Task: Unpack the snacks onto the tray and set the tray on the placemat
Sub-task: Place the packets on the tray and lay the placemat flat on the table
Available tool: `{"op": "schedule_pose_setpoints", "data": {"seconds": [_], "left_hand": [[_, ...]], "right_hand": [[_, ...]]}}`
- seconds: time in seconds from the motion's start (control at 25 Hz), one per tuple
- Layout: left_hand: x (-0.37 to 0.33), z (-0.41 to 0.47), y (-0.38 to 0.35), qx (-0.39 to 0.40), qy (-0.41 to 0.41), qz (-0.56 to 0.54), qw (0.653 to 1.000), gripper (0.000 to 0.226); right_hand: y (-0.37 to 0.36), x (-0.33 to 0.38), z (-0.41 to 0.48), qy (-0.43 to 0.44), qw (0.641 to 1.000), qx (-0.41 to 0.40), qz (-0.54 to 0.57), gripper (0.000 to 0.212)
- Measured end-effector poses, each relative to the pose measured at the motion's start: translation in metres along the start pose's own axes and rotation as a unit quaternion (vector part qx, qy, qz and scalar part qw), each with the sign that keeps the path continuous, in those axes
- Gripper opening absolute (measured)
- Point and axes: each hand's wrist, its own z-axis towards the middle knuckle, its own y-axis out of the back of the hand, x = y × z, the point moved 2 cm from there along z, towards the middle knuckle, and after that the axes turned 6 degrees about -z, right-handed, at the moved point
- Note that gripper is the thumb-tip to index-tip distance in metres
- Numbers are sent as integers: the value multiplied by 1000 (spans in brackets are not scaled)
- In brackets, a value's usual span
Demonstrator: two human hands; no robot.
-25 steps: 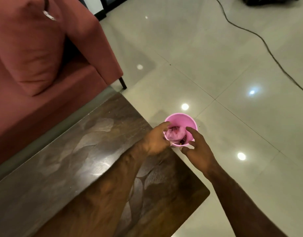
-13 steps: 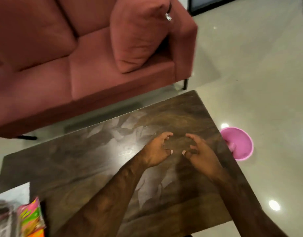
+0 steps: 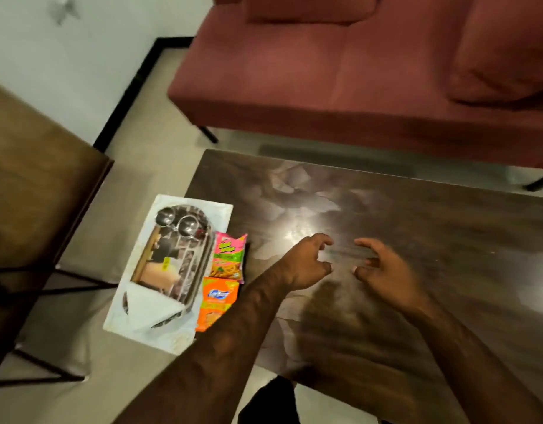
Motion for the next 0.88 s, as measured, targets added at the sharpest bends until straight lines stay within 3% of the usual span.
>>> {"op": "schedule_pose_setpoints", "data": {"seconds": [0.2,0.48,0.72,0.88], "left_hand": [[112,-19,99,-52,50,-51,996,44],[220,-55,166,-81,112,-126,982,33],[279,-64,155,-77,175,-104,976,31],[295,-59,132,-71,219,-8,973,44]], "right_hand": [[-118,81,38,2,997,69,-29,51],[-240,117,54,-29,990,124,-59,45],[-303,108,80,-115,985,128,-21,39],[-323,102,109,-176,980,93,-11,54]]}}
